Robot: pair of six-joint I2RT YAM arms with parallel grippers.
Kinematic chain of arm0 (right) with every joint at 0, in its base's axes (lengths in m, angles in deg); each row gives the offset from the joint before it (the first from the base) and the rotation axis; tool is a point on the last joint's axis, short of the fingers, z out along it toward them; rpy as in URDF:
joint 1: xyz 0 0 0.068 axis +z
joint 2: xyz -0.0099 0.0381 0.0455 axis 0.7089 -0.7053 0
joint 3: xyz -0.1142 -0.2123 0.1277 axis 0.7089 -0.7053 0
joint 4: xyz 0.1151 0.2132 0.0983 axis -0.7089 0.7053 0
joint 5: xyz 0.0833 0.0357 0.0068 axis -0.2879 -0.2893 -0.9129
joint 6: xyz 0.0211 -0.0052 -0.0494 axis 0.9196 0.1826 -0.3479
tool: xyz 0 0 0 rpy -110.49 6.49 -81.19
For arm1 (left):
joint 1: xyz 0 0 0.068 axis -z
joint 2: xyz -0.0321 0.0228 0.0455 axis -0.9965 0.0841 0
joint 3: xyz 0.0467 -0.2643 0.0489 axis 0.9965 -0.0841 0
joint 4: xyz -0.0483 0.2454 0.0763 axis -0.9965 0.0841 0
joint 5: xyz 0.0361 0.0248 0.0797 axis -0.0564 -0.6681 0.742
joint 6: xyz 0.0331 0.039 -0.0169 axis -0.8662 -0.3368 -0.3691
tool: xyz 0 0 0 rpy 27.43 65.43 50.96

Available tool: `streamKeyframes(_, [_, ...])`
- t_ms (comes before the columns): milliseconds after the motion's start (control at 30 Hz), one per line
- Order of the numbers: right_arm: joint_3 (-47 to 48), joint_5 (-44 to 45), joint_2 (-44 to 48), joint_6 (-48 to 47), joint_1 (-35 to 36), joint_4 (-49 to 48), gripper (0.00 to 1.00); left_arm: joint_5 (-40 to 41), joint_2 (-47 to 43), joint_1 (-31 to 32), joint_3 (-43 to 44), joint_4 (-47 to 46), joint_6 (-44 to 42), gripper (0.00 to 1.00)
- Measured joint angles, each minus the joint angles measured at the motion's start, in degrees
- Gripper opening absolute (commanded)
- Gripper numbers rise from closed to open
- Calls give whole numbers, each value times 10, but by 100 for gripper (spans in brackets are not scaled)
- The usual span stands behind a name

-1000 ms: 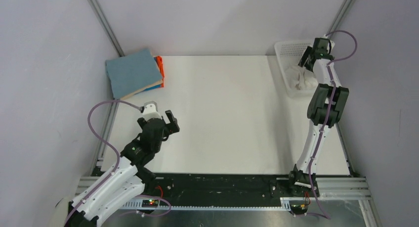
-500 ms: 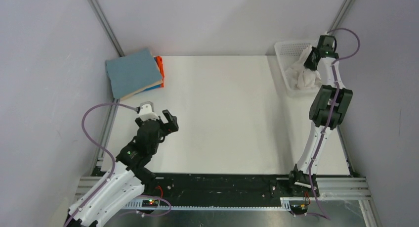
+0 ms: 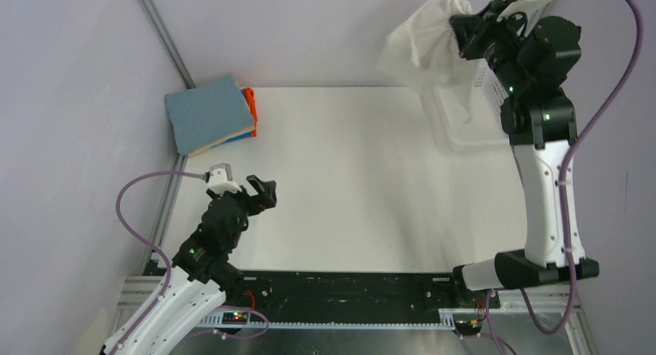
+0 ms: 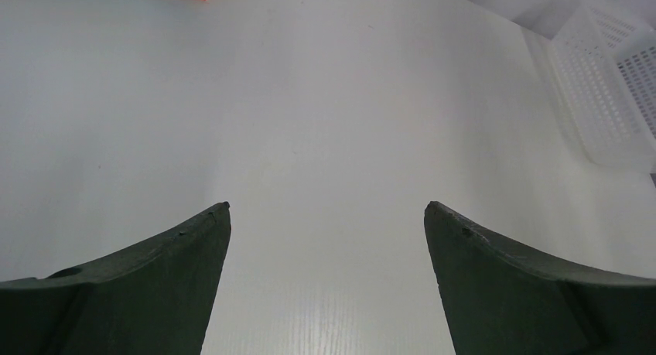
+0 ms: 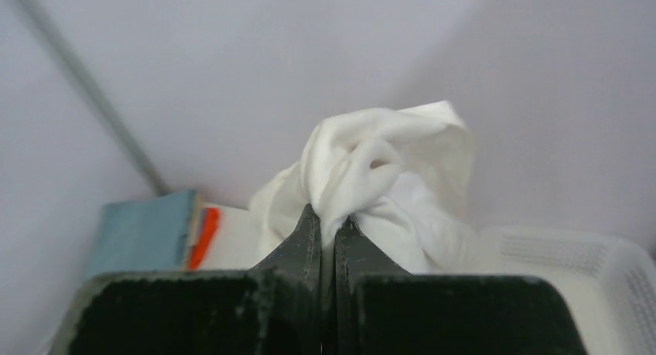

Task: Fold and stack the t-shirts
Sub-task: Move the tshirt to the center of the board

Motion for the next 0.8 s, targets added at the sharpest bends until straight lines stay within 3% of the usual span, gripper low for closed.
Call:
streamKeyframes(233, [-48, -28, 83, 5, 122, 13, 0, -14, -4, 0, 0, 13, 23, 98])
streamKeyframes(300, [-117, -34, 112, 12, 151, 9, 0, -16, -4, 0, 0, 23, 31, 98])
streamKeyframes(433, [-344, -21, 186, 27, 209, -20, 4, -19, -5, 0, 0, 53, 53, 98])
streamKeyframes(500, [-476, -6, 216, 37, 221, -32, 18, -21, -8, 0, 0, 72, 63, 98])
streamKeyframes(533, [-527, 8, 222, 44, 220, -38, 42, -22, -9, 0, 0, 80, 69, 98])
streamKeyframes(600, [-624, 47, 219, 66, 209, -39, 66, -29, -11, 0, -2, 93, 81, 98])
streamKeyframes(700, [-704, 124, 195, 95, 175, -12, 74, -37, -9, 0, -14, 101, 98, 98])
streamKeyframes(767, [-716, 164, 188, 111, 155, 12, 85, -43, 4, 0, -22, 106, 107, 98])
streamKeyframes(800, [-716, 181, 191, 120, 148, 18, 96, -45, 17, 0, -23, 109, 111, 98])
